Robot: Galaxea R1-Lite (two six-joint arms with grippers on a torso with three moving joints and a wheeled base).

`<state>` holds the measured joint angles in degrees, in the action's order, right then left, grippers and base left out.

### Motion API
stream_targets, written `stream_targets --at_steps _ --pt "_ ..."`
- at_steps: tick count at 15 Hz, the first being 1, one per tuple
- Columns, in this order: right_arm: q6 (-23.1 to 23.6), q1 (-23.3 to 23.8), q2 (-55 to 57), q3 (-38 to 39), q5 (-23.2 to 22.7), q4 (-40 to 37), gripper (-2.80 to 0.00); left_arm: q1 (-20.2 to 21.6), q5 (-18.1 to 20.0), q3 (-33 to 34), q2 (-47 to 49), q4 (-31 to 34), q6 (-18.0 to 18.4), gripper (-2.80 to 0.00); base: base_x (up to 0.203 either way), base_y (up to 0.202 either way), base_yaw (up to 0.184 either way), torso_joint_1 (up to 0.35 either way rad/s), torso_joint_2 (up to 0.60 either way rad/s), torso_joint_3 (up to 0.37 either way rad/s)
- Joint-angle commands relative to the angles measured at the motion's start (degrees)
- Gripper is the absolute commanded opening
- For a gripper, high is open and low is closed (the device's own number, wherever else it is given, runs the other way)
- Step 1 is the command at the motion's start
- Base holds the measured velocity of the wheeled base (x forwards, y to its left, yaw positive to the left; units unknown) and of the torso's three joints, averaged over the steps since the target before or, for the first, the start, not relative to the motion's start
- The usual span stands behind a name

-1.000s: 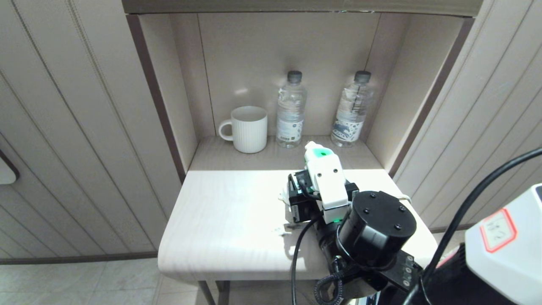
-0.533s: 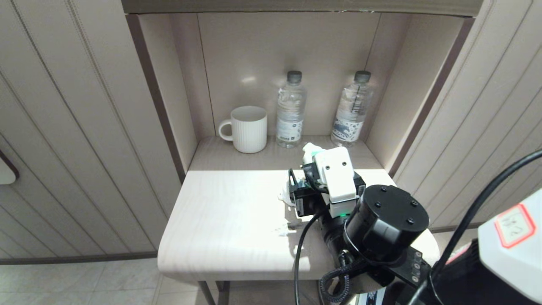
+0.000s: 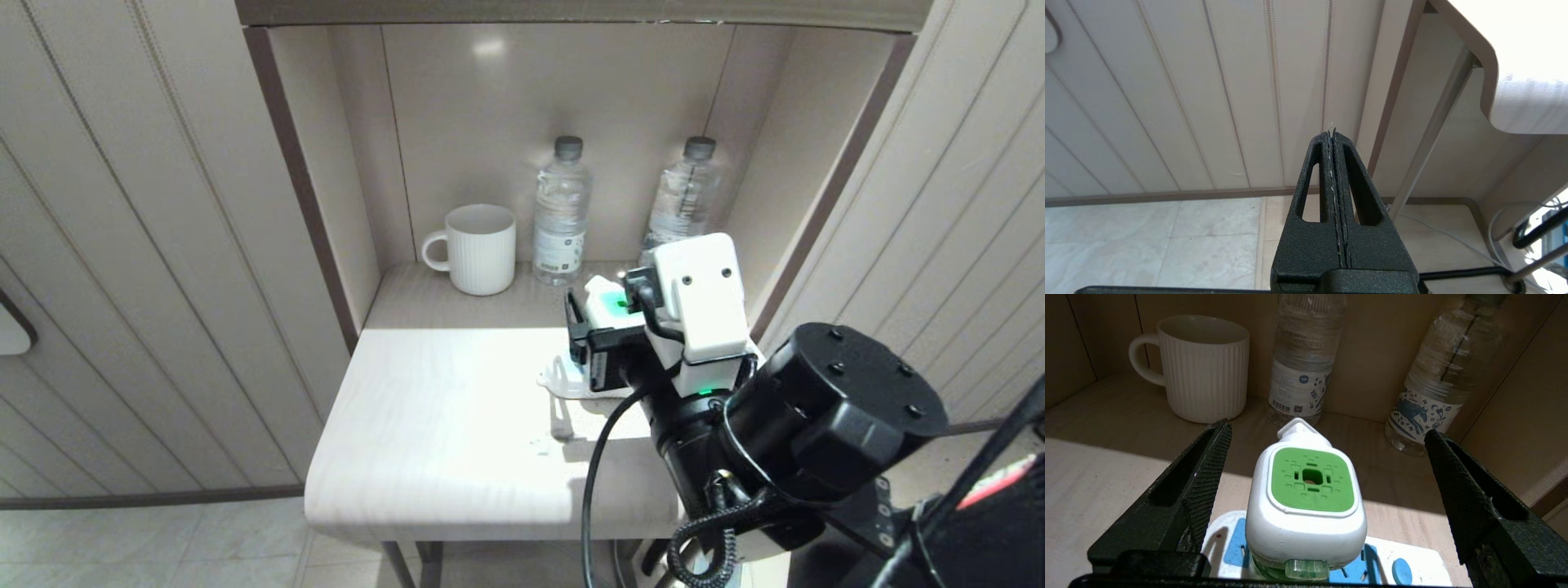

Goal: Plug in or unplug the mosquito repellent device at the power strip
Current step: Place the mosquito repellent liquid on the table, then pick up the mosquito repellent liquid

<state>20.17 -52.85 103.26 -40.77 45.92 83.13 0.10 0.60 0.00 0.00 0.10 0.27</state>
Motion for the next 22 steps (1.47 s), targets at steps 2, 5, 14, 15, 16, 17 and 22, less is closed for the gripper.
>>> stream_targets --at_steps 2,5,14,15,16,17,22 --pt "0.50 -1.12 -4.41 -0.66 0.46 -0.20 0.00 -0.01 0.02 0.00 0.09 -0.01 0.03 -2.80 0.000 0.000 0.000 0.000 0.00 0.000" --pt "0.57 -1.20 -8.64 -1.18 0.65 -2.83 0.00 -0.01 -0.07 0.00 0.09 -0.01 0.01 -2.80 0.000 0.000 0.000 0.000 0.00 0.000" --pt "0.55 -1.24 -29.56 -2.06 0.67 -31.00 -2.80 -0.01 0.02 0.00 0.09 -0.01 0.08 -2.80 0.000 0.000 0.000 0.000 0.00 0.000" --pt "0.56 -1.18 -34.12 -1.54 1.19 -34.91 -2.80 -0.01 -0.06 0.00 0.09 -0.01 0.08 -2.80 0.000 0.000 0.000 0.000 0.00 0.000" --pt "0.53 -1.15 -38.16 -1.15 2.23 -39.22 -2.80 -0.01 0.02 0.00 0.09 -0.01 0.08 -2.80 0.000 0.000 0.000 0.000 0.00 0.000" --pt "0.48 -1.08 -40.40 -0.77 3.32 -43.08 -2.80 -0.01 0.02 0.00 0.09 -0.01 0.00 -2.80 0.000 0.000 0.000 0.000 0.00 0.000" --pt "0.13 4.17 -52.87 4.23 8.07 -55.69 -2.80 -0.01 0.02 0.00 0.09 -0.01 0.08 -2.80 0.000 0.000 0.000 0.000 0.00 0.000"
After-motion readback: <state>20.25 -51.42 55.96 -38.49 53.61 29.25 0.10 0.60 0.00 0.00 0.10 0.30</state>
